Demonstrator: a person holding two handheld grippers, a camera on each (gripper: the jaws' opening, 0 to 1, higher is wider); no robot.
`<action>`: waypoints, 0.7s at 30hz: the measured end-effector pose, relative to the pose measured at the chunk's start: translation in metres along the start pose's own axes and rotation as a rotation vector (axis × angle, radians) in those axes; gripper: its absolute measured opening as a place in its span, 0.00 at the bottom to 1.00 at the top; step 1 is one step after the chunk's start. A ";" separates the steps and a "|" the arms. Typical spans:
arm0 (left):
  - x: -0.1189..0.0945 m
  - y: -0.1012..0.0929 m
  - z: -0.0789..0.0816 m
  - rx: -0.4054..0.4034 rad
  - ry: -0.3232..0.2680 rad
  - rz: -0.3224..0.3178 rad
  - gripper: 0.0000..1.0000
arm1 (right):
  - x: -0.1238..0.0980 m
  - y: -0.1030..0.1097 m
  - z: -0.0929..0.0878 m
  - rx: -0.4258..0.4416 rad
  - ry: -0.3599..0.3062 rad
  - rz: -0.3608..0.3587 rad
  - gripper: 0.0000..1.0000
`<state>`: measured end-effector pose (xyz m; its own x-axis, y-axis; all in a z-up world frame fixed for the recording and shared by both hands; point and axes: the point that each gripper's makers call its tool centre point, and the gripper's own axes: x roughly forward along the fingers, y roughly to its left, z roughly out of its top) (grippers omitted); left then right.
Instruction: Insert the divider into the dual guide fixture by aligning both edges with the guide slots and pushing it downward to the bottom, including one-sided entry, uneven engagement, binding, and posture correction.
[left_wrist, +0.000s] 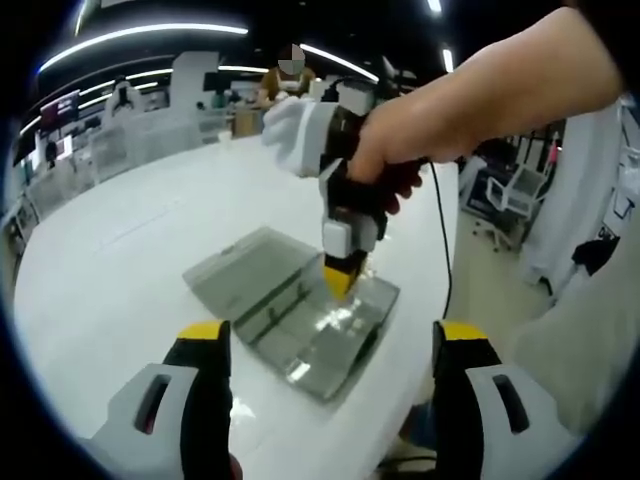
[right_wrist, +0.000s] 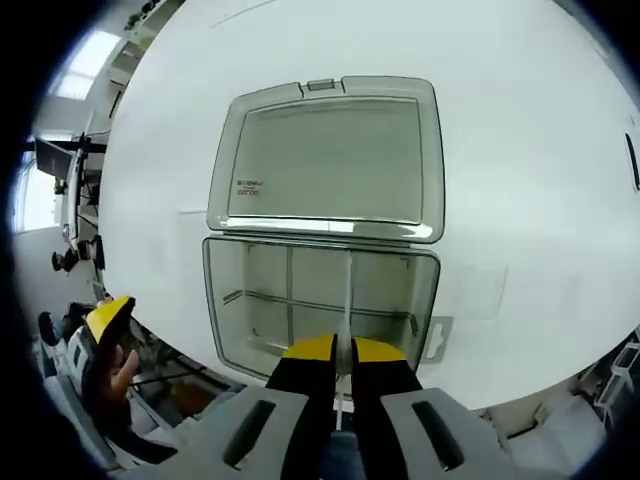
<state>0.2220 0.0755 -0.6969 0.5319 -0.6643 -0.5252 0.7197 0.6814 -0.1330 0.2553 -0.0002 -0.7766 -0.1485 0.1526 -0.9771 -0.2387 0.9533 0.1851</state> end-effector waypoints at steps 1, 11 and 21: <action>0.000 0.000 0.000 -0.001 0.000 0.000 0.80 | 0.000 0.000 0.000 0.001 0.001 0.000 0.00; 0.000 -0.002 0.000 0.000 0.002 -0.001 0.80 | -0.001 -0.003 0.002 0.003 0.000 0.003 0.00; 0.000 -0.001 -0.002 -0.003 0.004 0.002 0.80 | 0.007 -0.005 0.004 0.008 -0.011 0.004 0.00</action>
<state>0.2203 0.0754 -0.6981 0.5319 -0.6615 -0.5287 0.7169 0.6841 -0.1346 0.2595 -0.0028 -0.7844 -0.1394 0.1594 -0.9773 -0.2300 0.9547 0.1886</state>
